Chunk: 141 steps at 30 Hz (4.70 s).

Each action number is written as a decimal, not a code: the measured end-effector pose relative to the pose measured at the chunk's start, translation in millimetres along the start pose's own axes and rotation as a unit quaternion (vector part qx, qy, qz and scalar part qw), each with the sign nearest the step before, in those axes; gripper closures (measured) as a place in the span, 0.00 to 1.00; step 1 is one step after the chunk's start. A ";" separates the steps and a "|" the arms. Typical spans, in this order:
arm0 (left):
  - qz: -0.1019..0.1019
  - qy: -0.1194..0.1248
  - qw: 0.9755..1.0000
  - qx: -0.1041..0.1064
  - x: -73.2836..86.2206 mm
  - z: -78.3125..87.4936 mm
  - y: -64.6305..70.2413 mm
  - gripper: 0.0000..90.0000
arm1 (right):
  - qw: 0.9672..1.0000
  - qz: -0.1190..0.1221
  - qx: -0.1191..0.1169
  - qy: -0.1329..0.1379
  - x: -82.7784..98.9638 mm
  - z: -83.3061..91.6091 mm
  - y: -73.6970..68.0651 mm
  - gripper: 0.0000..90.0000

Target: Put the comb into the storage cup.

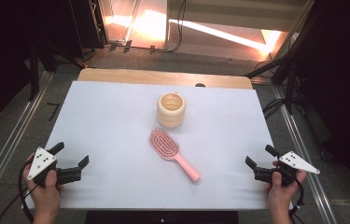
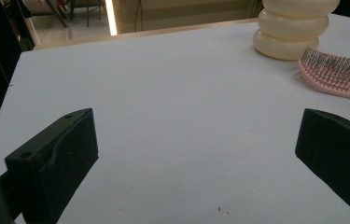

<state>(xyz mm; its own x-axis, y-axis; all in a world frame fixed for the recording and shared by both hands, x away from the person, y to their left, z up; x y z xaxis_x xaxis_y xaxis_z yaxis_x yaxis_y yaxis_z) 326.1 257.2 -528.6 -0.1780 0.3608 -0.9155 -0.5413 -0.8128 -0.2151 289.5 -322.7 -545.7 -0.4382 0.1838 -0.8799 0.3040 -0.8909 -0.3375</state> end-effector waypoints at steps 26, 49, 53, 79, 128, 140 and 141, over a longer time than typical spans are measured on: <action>0.006 0.006 1.000 0.006 0.2 0.1 1.6 0.00 | 0.989 0.073 -0.034 -0.124 -9.5 -14.9 -54.0 0.00; -0.002 0.002 1.000 0.008 0.7 -0.4 3.1 0.00 | 0.961 0.095 -0.048 -0.254 -1.5 -35.4 -84.4 0.00; -0.002 0.003 1.000 0.008 0.6 -0.4 3.1 0.00 | 0.955 0.104 -0.041 -0.274 -0.8 -41.8 -88.0 0.00; -0.004 0.002 1.000 0.006 0.6 -1.2 3.6 0.00 | 0.922 0.140 -0.022 -0.361 5.0 -63.1 -117.0 0.00; -0.011 0.000 1.000 0.011 0.8 -1.6 5.4 0.00 | 0.872 0.196 -0.022 -0.448 19.1 -96.7 -163.0 0.00; -0.011 0.000 1.000 0.011 0.8 -1.5 5.4 0.00 | 0.870 0.188 -0.034 -0.454 27.6 -106.6 -180.4 0.00; -0.011 0.000 1.000 0.011 0.8 -1.5 5.4 0.00 | 0.870 0.184 -0.033 -0.456 28.6 -106.7 -182.1 0.00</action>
<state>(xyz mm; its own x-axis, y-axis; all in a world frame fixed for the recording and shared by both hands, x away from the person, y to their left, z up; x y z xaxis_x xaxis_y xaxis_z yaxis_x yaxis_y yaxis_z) 324.3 252.4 -531.0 -0.1660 0.3778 -0.9109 -0.5637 -0.7943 -0.2267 311.9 -110.9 -545.2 -0.7808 -0.5422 -0.3106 0.6009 -0.7879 -0.1350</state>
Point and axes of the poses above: each handheld gripper's, and its own axes: z roughly backward along the jaws, x roughly out of its underside, y roughly to its right, the point moved 10 cm from there along -z, roughly forward along the jaws, and after that the axes turned 12 degrees about -z, right-handed, at the moved point
